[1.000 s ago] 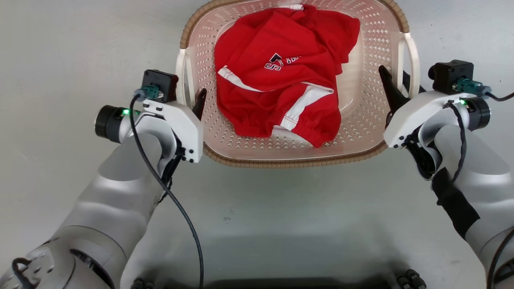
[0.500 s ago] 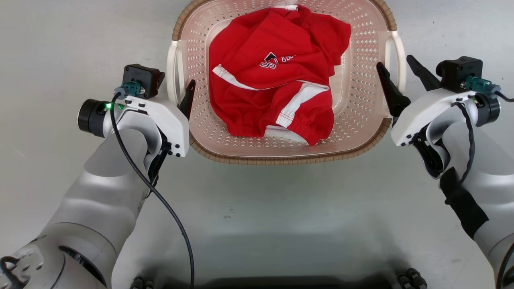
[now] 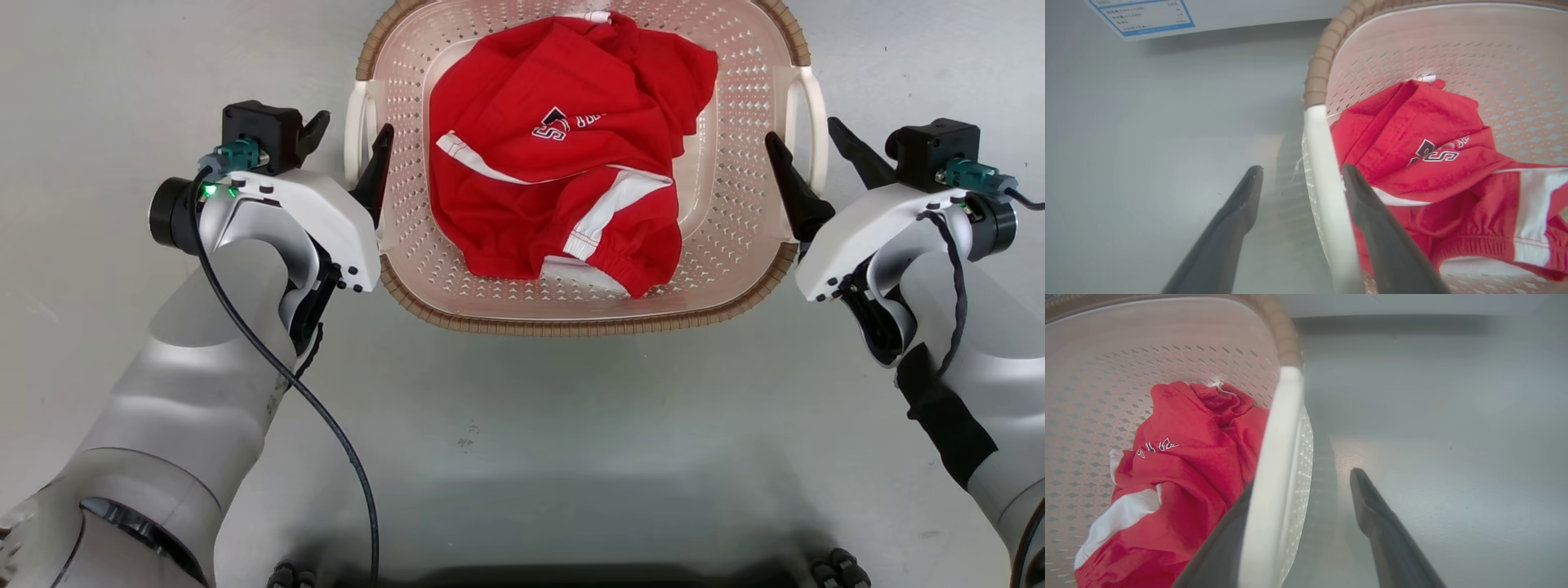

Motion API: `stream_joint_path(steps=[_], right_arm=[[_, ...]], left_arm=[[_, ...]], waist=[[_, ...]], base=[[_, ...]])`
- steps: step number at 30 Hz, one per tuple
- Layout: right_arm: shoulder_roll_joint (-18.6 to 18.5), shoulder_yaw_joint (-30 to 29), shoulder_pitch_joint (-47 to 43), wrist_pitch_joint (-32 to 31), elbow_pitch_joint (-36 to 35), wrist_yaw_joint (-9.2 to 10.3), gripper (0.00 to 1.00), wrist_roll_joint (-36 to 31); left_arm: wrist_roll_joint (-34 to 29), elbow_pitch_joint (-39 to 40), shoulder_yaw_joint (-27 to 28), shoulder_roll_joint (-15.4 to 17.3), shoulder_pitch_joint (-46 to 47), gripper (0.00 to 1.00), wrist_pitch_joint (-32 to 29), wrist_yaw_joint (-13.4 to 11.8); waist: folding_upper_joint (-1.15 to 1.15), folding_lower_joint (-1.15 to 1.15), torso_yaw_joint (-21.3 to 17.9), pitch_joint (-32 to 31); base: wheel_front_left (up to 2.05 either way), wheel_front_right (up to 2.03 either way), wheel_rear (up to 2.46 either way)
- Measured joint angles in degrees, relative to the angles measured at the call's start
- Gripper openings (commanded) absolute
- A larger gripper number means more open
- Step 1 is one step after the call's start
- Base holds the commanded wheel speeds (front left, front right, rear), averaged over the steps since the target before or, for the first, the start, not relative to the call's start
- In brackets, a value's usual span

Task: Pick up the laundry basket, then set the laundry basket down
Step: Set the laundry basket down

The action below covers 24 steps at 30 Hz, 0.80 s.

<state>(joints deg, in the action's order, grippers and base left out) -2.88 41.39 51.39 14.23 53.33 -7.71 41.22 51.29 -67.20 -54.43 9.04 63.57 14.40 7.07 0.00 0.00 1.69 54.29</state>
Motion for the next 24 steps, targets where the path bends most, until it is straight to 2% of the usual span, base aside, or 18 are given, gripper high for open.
stream_joint_path(steps=[10,24], right_arm=[[0.0,4.2,0.1,0.0,1.0,0.01,1.00,3.6],[0.0,8.4,0.1,0.0,3.4,0.01,1.00,7.6]], left_arm=[[-3.3,0.8,3.9,0.0,-2.6,1.00,0.0,0.0],[-3.9,0.9,8.5,0.4,-8.0,1.00,0.0,0.1]], waist=[[0.00,0.00,-0.3,-2.2],[0.00,0.00,-0.8,-8.8]], base=[[0.00,0.00,0.00],[0.00,0.00,0.00]])
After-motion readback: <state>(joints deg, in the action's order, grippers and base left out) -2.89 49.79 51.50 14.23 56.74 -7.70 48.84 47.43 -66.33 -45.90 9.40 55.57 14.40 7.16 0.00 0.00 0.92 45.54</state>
